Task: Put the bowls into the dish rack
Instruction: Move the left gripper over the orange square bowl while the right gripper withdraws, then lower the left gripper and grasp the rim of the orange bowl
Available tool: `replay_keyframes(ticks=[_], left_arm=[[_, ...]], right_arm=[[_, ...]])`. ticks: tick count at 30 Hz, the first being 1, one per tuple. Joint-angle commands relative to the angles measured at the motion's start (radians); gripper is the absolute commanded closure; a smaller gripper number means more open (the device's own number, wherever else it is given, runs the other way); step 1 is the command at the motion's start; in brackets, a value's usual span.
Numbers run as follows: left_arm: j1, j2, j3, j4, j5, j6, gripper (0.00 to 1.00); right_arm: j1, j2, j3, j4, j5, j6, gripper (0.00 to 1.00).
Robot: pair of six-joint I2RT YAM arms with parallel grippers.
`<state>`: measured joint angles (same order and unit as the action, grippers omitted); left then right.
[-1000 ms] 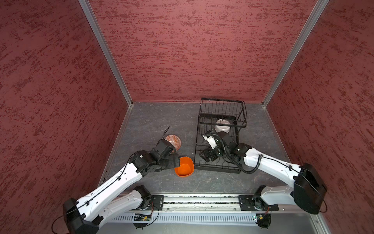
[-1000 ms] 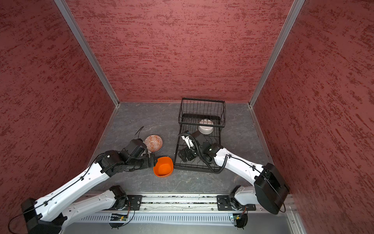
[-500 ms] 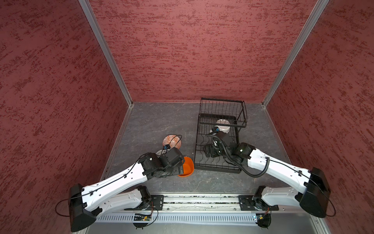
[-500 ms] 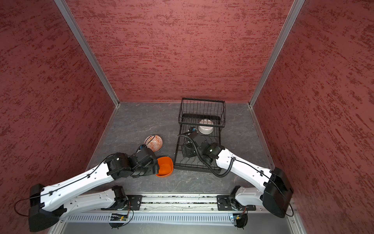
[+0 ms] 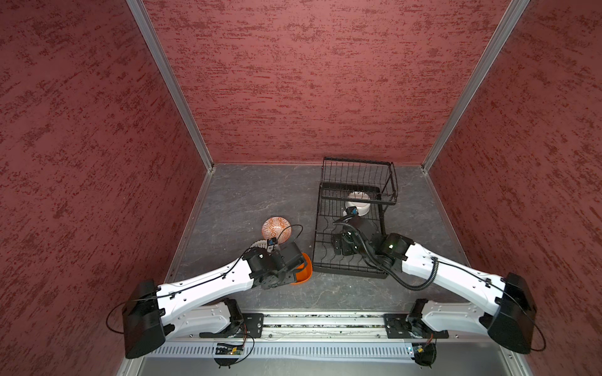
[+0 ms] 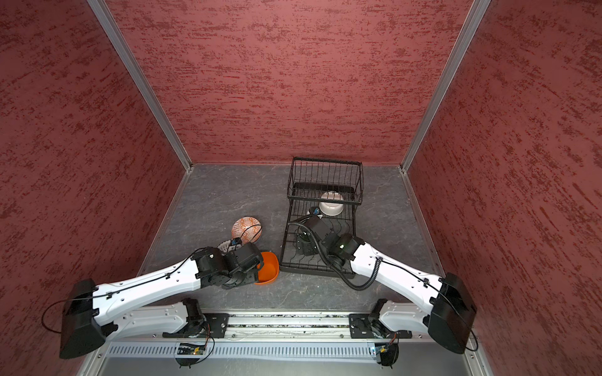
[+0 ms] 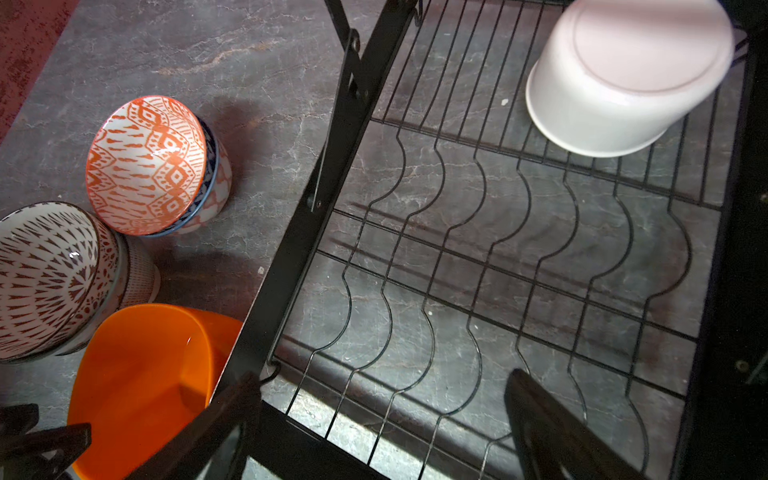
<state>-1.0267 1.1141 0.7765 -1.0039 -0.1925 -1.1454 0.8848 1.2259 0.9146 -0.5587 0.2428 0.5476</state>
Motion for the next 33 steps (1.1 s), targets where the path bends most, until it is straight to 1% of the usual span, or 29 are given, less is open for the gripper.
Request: replay_keyframes(ticks=[1, 3, 5, 10, 16, 20, 22, 23, 33], left_arm=[[0.008, -0.010, -0.021, 0.058, -0.033, -0.031, 0.40], [0.016, -0.006, -0.025, 0.071, -0.032, -0.027, 0.43], [0.026, 0.008, -0.025, 0.073, -0.028, -0.021, 0.43], [0.041, 0.065, -0.007, 0.077, -0.027, 0.003, 0.49], [0.052, 0.128, 0.009, 0.090, -0.025, 0.032, 0.63], [0.055, 0.142, 0.006, 0.089, -0.026, 0.047, 0.70], [0.055, 0.140, -0.003, 0.096, -0.021, 0.055, 0.78], [0.055, 0.137, -0.007, 0.101, -0.021, 0.059, 0.80], [0.053, 0.122, -0.029, 0.125, -0.025, 0.085, 0.92]], right_arm=[[0.008, -0.031, -0.017, 0.006, 0.041, 0.019, 0.07], [0.007, -0.034, -0.020, 0.011, 0.044, 0.016, 0.07], [0.007, -0.034, -0.024, 0.013, 0.046, 0.011, 0.07], [0.008, -0.031, -0.035, 0.023, 0.044, 0.003, 0.07], [0.007, -0.029, -0.040, 0.025, 0.043, 0.002, 0.07], [0.007, -0.028, -0.046, 0.029, 0.037, 0.003, 0.07], [0.008, -0.025, -0.046, 0.031, 0.031, -0.002, 0.07], [0.007, -0.024, -0.046, 0.034, 0.027, -0.006, 0.07], [0.008, 0.028, -0.005, 0.053, -0.013, -0.045, 0.06]])
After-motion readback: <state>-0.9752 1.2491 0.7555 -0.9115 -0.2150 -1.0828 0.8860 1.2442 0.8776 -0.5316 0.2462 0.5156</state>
